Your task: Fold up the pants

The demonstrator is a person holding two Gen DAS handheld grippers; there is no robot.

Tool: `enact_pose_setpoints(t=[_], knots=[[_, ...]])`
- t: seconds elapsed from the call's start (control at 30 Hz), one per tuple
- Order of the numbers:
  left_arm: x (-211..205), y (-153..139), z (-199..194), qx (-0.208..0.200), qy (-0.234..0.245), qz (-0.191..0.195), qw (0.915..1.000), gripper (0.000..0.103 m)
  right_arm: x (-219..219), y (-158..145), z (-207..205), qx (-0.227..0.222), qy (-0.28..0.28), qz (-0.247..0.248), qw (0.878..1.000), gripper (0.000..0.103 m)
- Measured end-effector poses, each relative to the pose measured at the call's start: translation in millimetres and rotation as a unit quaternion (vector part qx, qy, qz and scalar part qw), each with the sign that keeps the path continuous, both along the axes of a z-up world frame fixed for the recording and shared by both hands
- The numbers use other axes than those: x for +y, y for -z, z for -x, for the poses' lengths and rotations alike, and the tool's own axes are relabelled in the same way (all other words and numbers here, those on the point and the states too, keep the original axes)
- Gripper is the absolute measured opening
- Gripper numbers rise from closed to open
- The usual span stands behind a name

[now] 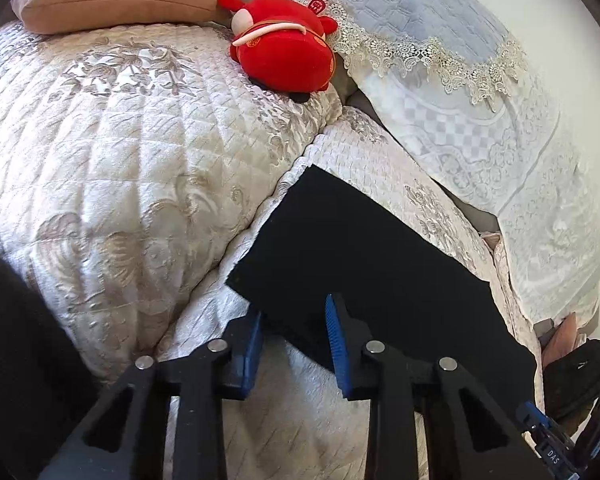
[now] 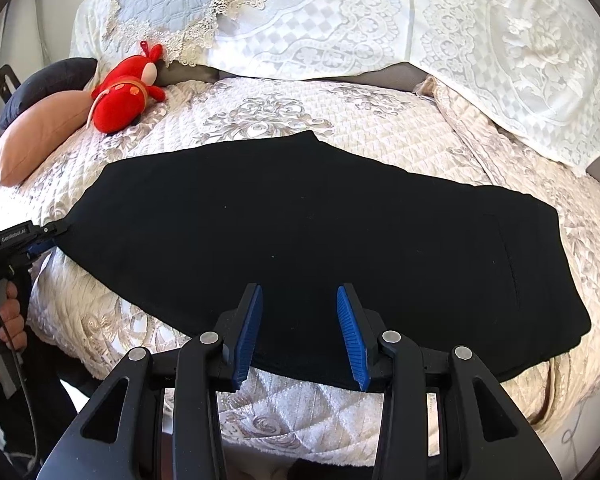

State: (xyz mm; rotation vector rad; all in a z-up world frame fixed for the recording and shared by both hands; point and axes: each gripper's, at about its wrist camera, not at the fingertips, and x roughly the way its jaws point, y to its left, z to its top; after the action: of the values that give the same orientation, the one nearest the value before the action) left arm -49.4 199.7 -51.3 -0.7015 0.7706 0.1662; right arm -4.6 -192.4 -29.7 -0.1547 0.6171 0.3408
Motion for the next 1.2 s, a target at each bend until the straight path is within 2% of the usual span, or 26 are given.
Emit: enact_pose_setpoints(t=[0.13,0.2,0.27,0.5,0.7,0.93,1.1,1.2], knots=[[-3.8,-3.1,-9.6,0.008,0.005,-0.014,0.9999,0.028,-1.8,-0.8,0.6,-0.002,0.001,-0.006,1.0,0.04],[-4.5,-5.8,-12.2,0.01,0.006,-0.022,0.9997,0.013,-3.1,-1.3,1.6,-0.004,0.001,-0.007,1.0,0.04],[-3.5,-10.1,-14.6,0.007,0.014,-0.019,0.9997,0.011,-6.5,-1.3,1.6,-0.005,0.003,-0.008,1.0,0.04],[-19.7,-49.4,-23.5,-0.037,0.059,-0.044,0.9966,0.009,-25.5,-0.2,-3.1,-0.001,0.023,-0.025,0.999,0.04],[-56.5,-76.4,-43.0,-0.072,0.126,-0.055,0.9878,0.008,-42.7,-0.9,-5.5,-0.002,0.037,-0.045,0.998,0.04],[-133.0,-85.3,-68.5,-0.093,0.235,-0.065,0.9654,0.008,-65.9,-1.6,-4.4,-0.005,0.057,-0.059,0.997,0.04],[-187.4,-74.1,-74.4,-0.092,0.319,-0.054,0.9417,0.008,-84.6,2.2,-3.3,-0.002,0.077,-0.067,0.995,0.04],[-215.5,-56.5,-72.6,-0.071,0.363,-0.053,0.9277,0.008,-93.4,5.6,-5.5,0.005,0.085,-0.073,0.994,0.04]])
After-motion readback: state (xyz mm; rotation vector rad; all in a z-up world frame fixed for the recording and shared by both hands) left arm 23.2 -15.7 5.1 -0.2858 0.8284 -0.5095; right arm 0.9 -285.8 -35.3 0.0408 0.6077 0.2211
